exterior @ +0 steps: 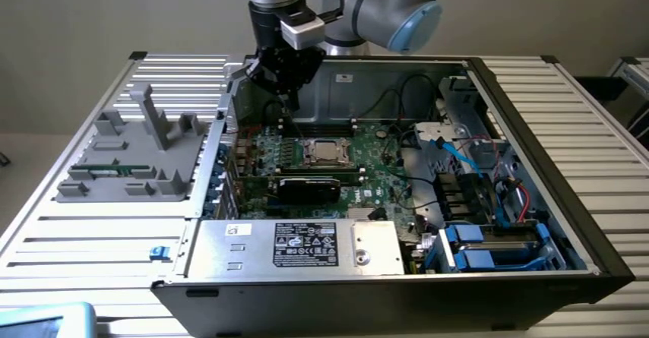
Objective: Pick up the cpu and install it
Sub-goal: 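Install the first cpu locking lever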
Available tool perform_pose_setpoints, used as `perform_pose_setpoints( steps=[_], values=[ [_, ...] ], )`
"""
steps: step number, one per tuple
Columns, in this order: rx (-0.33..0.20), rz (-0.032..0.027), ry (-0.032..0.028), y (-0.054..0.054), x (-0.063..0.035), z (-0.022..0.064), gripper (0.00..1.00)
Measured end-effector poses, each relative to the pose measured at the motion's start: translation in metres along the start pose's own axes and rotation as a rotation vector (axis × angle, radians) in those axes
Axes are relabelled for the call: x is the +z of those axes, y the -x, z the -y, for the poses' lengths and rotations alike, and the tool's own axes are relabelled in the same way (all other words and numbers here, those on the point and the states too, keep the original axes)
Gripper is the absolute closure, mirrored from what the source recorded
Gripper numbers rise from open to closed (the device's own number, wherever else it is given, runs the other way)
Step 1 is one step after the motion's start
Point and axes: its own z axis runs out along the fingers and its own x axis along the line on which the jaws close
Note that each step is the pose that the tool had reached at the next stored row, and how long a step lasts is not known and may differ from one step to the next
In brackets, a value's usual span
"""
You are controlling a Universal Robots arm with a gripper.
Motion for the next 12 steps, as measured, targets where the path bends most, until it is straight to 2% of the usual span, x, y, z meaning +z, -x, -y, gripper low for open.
perform_pose_setpoints(
  steps=[7, 12],
  values=[
    [0.012, 0.0003, 0.0006, 0.0024, -0.0001, 0.0013, 0.89],
    [0.053, -0.0028, -0.0056, 0.0034, 0.0003, 0.0017, 0.89]
  ],
)
